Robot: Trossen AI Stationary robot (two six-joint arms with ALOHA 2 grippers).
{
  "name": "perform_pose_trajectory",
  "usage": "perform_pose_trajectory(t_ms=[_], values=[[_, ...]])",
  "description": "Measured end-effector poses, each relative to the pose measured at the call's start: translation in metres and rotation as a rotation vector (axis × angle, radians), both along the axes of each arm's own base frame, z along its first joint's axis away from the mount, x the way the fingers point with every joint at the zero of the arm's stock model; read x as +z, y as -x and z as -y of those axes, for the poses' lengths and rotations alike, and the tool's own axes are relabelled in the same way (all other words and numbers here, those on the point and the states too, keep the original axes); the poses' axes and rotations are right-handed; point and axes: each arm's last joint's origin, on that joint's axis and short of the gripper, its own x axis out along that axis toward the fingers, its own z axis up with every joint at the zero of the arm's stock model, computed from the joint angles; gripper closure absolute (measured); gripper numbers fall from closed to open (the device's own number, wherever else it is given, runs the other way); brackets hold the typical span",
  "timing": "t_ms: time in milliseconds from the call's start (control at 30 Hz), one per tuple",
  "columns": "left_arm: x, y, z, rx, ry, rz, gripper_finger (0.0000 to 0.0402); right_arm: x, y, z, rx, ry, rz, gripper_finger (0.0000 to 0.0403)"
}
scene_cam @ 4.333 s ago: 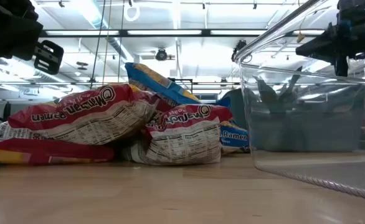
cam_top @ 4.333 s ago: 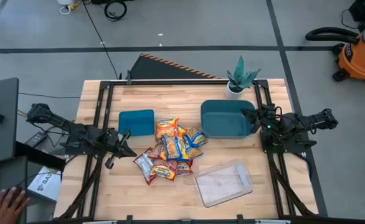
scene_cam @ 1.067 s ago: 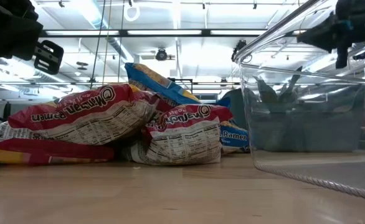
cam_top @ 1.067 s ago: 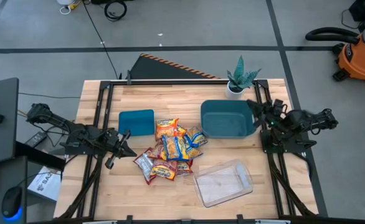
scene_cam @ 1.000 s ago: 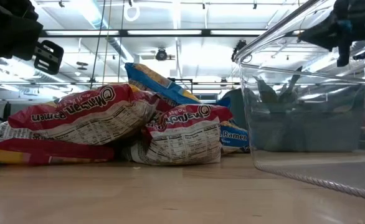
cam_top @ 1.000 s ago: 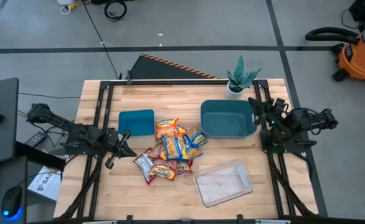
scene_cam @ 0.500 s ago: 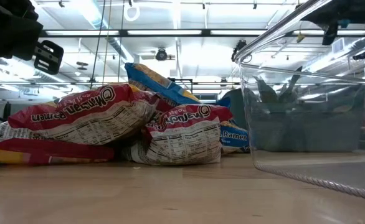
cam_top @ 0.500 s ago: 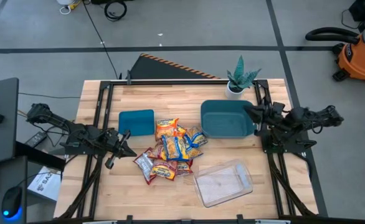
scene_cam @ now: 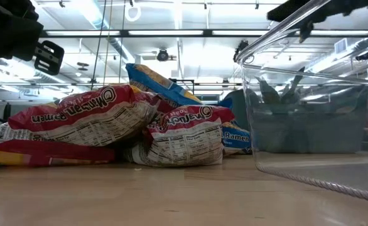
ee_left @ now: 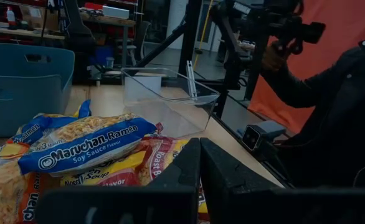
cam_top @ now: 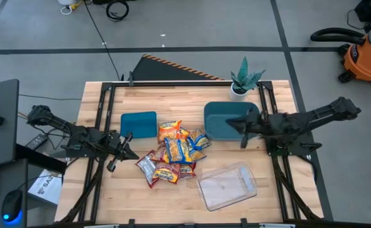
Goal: Sort Maruchan noodles
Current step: Put the blue noodle pack into the green bin
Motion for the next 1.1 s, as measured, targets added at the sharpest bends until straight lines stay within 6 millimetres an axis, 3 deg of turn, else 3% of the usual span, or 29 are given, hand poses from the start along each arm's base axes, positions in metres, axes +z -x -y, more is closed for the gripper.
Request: perform_pose_trajectory(t_ms=[467,900,1100], values=[[0.0,0.0,0.0,0.0,0.0,0.0,0.0388,0.001,-0.098,-0.025,0.103,0.015,-0.413,0.0373],[0.0,0.0,0.0,-0.001,0.0,0.0,0.0388,-0.044,-0.151,-0.037,0.215,0.072,-0.669,0.0239],[0.0,0.0,0.0,-0.001,0.0,0.0,0.0388,-0.056,-0.166,-0.039,0.228,0.126,-0.834,0.0227]])
